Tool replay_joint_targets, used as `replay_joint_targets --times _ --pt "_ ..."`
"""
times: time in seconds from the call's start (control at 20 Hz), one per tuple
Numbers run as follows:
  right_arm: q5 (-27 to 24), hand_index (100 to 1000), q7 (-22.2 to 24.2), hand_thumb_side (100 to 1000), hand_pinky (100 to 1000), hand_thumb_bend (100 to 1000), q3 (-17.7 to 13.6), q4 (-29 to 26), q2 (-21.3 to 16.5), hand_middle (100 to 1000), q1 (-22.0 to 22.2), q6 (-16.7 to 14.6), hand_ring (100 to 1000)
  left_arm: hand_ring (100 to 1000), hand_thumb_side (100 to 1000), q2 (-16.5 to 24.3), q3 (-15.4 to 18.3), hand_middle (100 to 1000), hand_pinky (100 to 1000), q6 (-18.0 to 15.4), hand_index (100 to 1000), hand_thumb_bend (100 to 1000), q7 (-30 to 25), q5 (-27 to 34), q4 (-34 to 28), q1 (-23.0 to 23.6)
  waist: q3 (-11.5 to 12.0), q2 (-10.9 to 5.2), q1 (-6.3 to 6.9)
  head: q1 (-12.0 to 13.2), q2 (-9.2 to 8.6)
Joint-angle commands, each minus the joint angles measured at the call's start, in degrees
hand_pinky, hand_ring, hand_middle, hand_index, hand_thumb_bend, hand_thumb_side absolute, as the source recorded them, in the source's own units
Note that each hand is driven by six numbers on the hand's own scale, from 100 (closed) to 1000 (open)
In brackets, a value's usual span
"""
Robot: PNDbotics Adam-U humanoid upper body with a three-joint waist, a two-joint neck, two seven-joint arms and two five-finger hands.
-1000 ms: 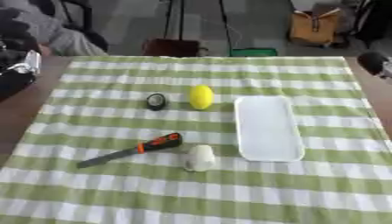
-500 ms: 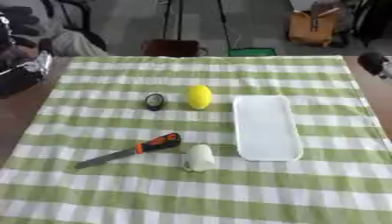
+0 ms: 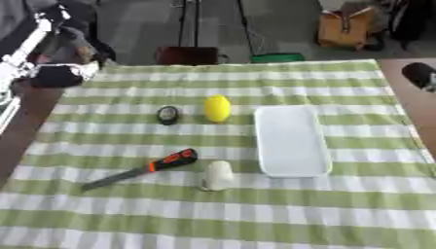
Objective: Pick up objects on the table and place them in the box.
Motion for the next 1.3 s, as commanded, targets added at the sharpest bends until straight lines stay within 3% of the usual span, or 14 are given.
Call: replay_joint_targets --times 0.05,0.35,0.45,0.55,0.8,0.9,0.95,1.3 --pt "0.1 851 0.4 524 530 700 -0.1 -0.1 -1.4 668 -0.8 -0.1 590 833 267 0.5 -4.7 864 795 1.9 864 454 -3.2 -2.3 4.5 -3.6 -0.2 -1.04 -0.12 0.1 0.67" --pt "0.0 851 0.6 525 530 700 -0.1 0.0 -1.6 668 -0.8 -0.2 590 881 300 -4.2 -14.7 873 849 6.2 876 570 -9.4 -8.1 14.5 -9.6 -0.5 -1.35 0.11 -0.2 1.32" --pt "-0.1 851 0.7 524 530 700 0.0 0.1 -1.5 668 -0.8 -0.2 590 887 305 -5.5 -17.8 873 856 5.8 876 590 -11.4 -10.1 17.8 -10.9 -0.5 -1.44 0.07 -0.4 1.41" --pt "-0.1 851 0.7 525 531 700 0.0 0.1 -1.5 668 -0.7 -0.2 590 888 307 -6.6 -18.7 874 858 4.6 877 595 -13.3 -12.0 20.9 -11.8 -0.6 -1.48 0.01 -0.6 1.48" --pt "0.0 851 0.6 525 530 700 -0.2 0.2 -1.6 668 -0.5 -0.1 590 872 287 -8.8 -14.6 862 849 0.4 856 563 -18.1 -16.8 28.8 -14.0 -0.5 -1.53 -0.19 -0.9 1.58" --pt "0.0 851 0.5 525 530 700 -0.3 0.2 -1.5 668 -0.5 -0.1 589 862 251 -9.5 -11.6 857 844 -0.9 847 519 -20.1 -18.8 32.0 -15.4 -0.4 -1.56 -0.3 -1.1 1.66" --pt "0.0 851 0.4 525 530 700 -0.3 0.2 -1.5 668 -0.4 -0.1 589 849 223 -9.9 -10.0 852 833 -1.6 842 451 -21.1 -19.8 33.6 -16.1 -0.3 -1.55 -0.36 -1.2 1.65" --pt "0.0 851 0.4 524 530 700 -0.4 0.3 -1.4 668 -0.4 -0.1 589 839 222 -12.0 -0.1 852 823 -7.6 843 432 -24.3 -26.4 43.1 -19.8 -0.2 -1.36 -0.58 -1.3 1.52"
